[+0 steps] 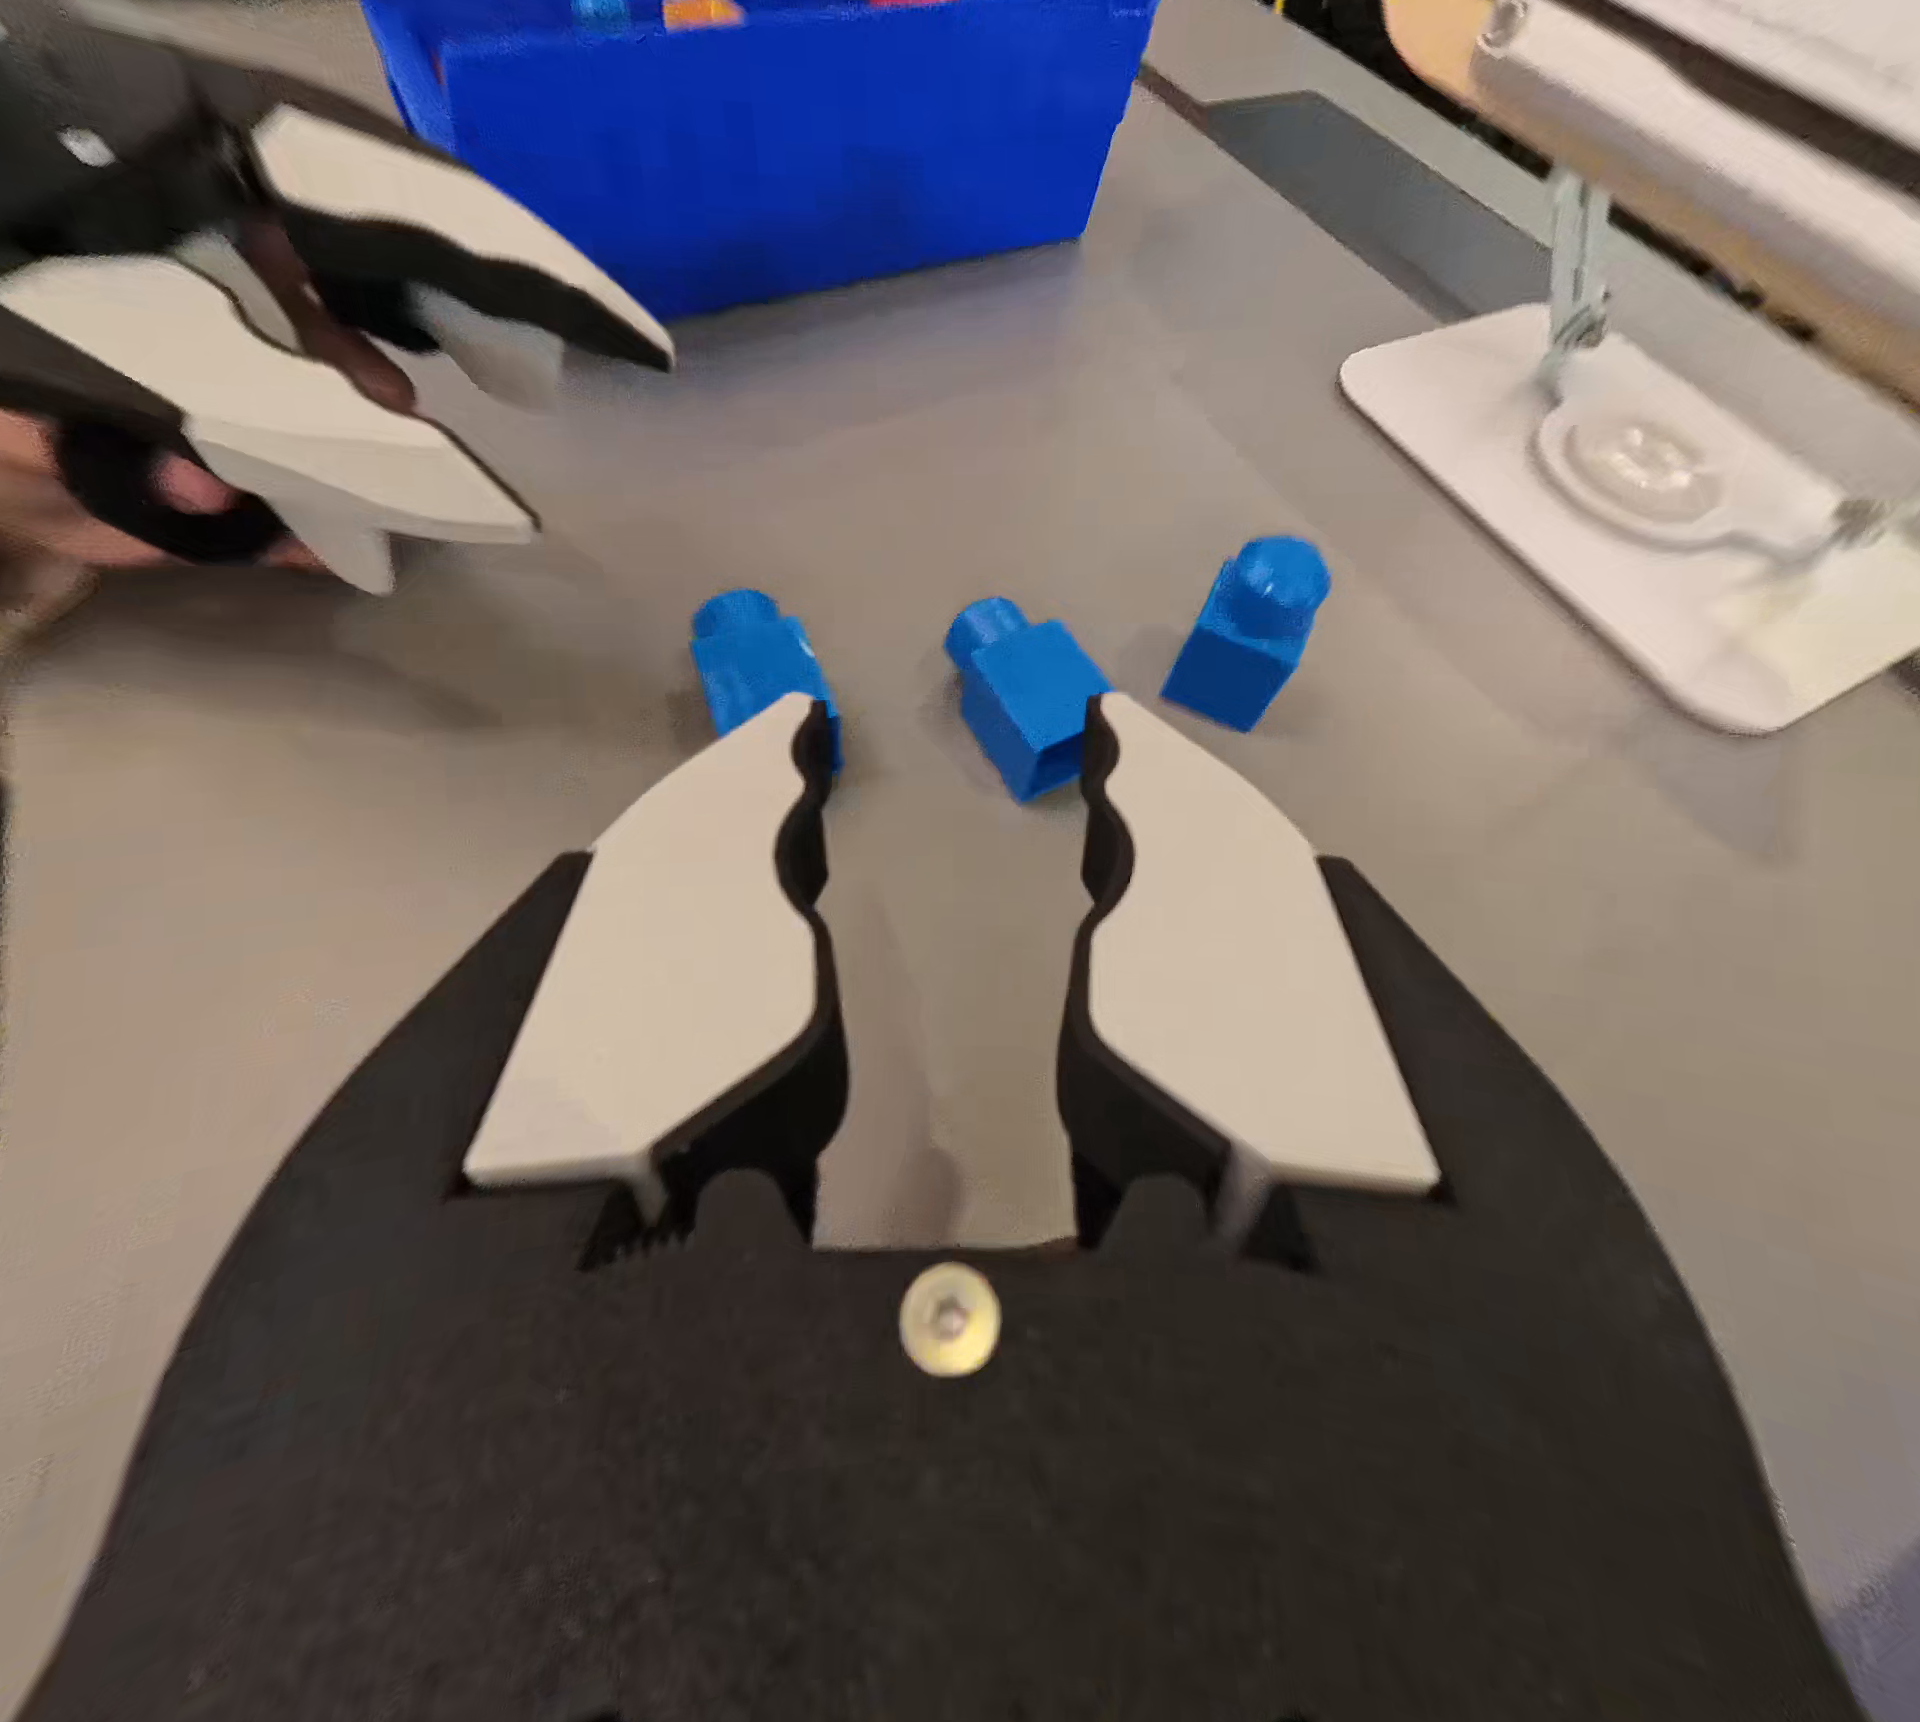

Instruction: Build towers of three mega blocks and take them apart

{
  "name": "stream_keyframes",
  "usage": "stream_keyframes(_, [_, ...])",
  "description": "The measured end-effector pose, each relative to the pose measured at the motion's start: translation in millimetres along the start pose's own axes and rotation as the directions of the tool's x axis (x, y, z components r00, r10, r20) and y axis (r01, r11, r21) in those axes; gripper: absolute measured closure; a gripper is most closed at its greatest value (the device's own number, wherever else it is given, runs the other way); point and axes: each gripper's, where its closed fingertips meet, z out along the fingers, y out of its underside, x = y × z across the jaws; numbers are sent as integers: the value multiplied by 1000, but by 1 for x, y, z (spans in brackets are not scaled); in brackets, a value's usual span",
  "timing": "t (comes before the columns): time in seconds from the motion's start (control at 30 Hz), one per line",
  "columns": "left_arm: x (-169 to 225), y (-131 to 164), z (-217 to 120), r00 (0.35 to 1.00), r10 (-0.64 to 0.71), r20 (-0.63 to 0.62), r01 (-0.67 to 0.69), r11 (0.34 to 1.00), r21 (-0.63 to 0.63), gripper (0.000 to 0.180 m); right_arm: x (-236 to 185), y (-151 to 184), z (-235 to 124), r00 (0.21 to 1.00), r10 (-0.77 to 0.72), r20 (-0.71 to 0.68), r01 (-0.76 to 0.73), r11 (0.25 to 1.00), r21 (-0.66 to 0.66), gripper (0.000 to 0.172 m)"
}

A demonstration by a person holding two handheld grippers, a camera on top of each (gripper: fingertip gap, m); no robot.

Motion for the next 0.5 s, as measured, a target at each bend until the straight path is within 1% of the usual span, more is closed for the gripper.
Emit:
stream_keyframes(0.03, [-2, 0, 0, 1000, -4, 2, 4, 1000, 3, 122, 3, -4, 7, 997, -69, 19, 70, 996, -55, 127])
stream_keyframes(0.1, [-5, -2, -2, 1000, -2, 12, 1, 1000, 22, 121, 7, 0, 25, 983, -147, 109, 168, 962, -217, 126])
stream_keyframes(0.17, [-6, -3, -3, 1000, 2, 27, -3, 999, 33, 122, 7, 12, 42, 957, -178, 227, 252, 898, -361, 126])
stream_keyframes(0.23, [-5, -2, -2, 1000, 11, 26, -12, 999, 30, 121, 15, 24, 57, 935, -216, 282, 331, 818, -470, 125])
stream_keyframes(0.3, [-3, -1, -1, 1000, 16, 14, -16, 1000, 23, 121, 21, 29, 68, 915, -245, 321, 387, 759, -524, 125])
stream_keyframes(0.37, [-3, -1, -1, 1000, 16, 9, -16, 1000, 22, 121, 19, 33, 75, 899, -236, 368, 415, 725, -549, 124])
stream_keyframes(0.47, [-2, -1, -1, 1000, 4, -5, -4, 1000, 23, 121, 23, 46, 81, 886, -240, 397, 450, 651, -611, 124])
stream_keyframes(0.5, [-3, -1, -1, 1000, -2, -11, 2, 1000, 23, 121, 23, 49, 84, 884, -241, 400, 454, 640, -620, 124])
